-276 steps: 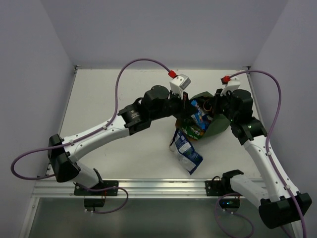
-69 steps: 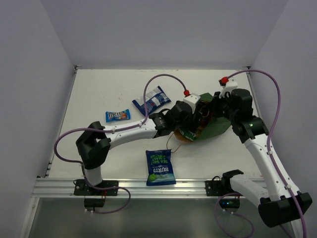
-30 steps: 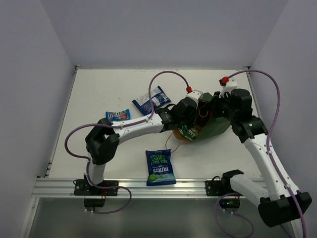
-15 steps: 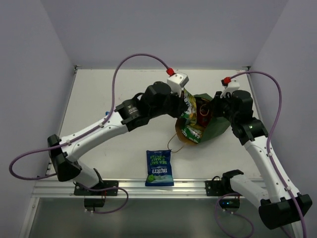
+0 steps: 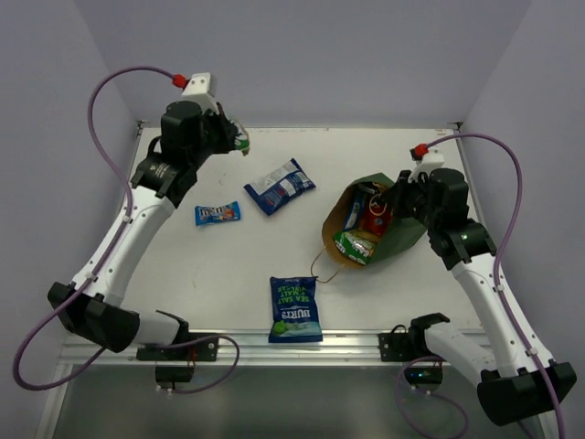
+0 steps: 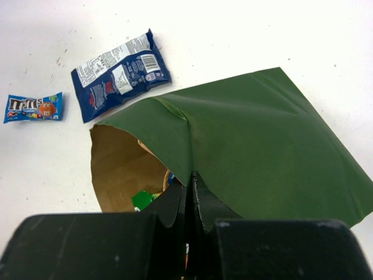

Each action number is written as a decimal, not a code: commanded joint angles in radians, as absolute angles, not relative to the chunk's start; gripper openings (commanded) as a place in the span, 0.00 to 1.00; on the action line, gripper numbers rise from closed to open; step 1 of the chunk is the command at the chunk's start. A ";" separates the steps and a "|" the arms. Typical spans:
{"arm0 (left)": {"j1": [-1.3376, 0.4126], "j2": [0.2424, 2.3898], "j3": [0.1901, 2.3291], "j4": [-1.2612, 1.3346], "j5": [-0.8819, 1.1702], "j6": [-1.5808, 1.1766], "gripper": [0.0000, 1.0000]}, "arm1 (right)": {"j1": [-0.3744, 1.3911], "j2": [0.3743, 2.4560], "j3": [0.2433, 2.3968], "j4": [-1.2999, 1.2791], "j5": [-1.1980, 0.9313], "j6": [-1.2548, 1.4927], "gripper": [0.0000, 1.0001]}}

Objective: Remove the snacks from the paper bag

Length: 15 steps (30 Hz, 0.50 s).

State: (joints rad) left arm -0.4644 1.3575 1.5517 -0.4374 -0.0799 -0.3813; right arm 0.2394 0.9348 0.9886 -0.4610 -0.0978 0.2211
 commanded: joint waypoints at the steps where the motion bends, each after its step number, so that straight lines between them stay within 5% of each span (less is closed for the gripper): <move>1: -0.263 1.385 1.444 -0.255 -0.088 -0.360 0.00 | 0.235 0.913 0.985 -0.468 -0.118 0.244 0.00; 13: -0.008 1.733 1.306 0.135 0.144 -0.509 0.00 | 0.235 0.922 0.982 -0.463 -0.186 0.238 0.00; 15: 0.000 1.732 1.246 0.140 0.109 -0.541 0.09 | 0.235 0.925 0.979 -0.465 -0.184 0.235 0.00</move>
